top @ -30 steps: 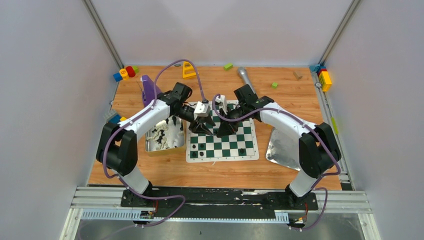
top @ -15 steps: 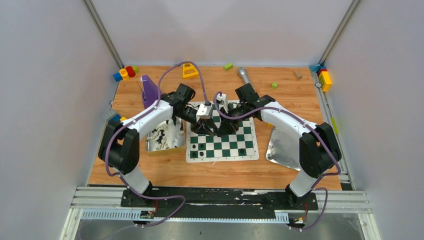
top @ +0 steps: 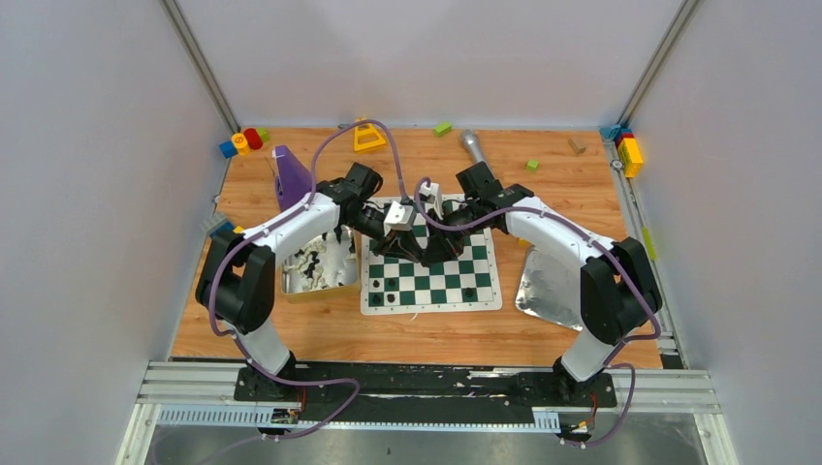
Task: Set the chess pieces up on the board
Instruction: Place the chess piece on the chessboard.
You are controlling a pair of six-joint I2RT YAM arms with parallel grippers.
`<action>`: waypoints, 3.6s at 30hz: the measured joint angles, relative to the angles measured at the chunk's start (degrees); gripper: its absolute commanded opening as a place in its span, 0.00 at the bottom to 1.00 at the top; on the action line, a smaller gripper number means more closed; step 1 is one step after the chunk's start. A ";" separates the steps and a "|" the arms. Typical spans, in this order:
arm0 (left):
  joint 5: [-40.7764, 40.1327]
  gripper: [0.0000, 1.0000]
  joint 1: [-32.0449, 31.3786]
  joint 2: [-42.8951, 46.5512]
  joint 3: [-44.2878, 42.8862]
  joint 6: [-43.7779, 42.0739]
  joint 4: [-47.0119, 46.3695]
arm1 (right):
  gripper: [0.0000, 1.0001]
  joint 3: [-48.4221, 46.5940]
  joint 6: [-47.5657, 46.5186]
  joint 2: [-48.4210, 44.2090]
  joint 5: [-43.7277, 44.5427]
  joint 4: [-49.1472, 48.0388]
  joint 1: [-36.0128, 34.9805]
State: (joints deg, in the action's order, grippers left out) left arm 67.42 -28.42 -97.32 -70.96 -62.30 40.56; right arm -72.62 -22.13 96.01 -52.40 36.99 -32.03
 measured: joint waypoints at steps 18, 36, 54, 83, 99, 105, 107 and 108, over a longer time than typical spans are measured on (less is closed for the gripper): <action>-4.20 0.13 -0.31 2.97 5.07 27.45 -21.14 | 0.53 -1.68 8.15 -1.05 -2.19 -2.58 12.66; -13.77 0.12 0.02 3.45 10.97 73.66 -54.62 | 0.46 -1.55 17.53 -1.49 -8.35 -8.90 13.62; -15.06 0.30 0.02 3.45 12.98 81.42 -62.69 | 0.02 -1.25 19.10 -1.11 -10.29 -10.78 15.41; -40.70 1.00 15.32 18.51 2.03 44.68 -10.08 | 0.01 -3.32 -1.42 -3.74 24.30 14.21 2.80; -59.06 1.00 17.20 31.69 5.79 41.31 -0.26 | 0.00 -13.51 -8.33 11.52 41.81 28.30 -14.47; -58.95 1.00 19.08 31.69 5.79 41.31 1.09 | 0.00 -17.00 -9.94 15.47 44.24 32.13 -15.98; -58.95 1.00 19.23 31.69 5.79 41.33 1.42 | 0.01 -18.16 -10.32 16.81 44.85 32.98 -16.35; -58.95 1.00 19.26 31.69 5.79 41.33 1.53 | 0.01 -18.67 -10.54 17.53 45.11 33.24 -16.55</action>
State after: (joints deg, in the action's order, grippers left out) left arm 8.47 -9.17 -65.63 -65.17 -20.97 42.09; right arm -91.29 -32.67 113.54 -7.29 70.24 -48.58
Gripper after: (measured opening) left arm 0.998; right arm 0.154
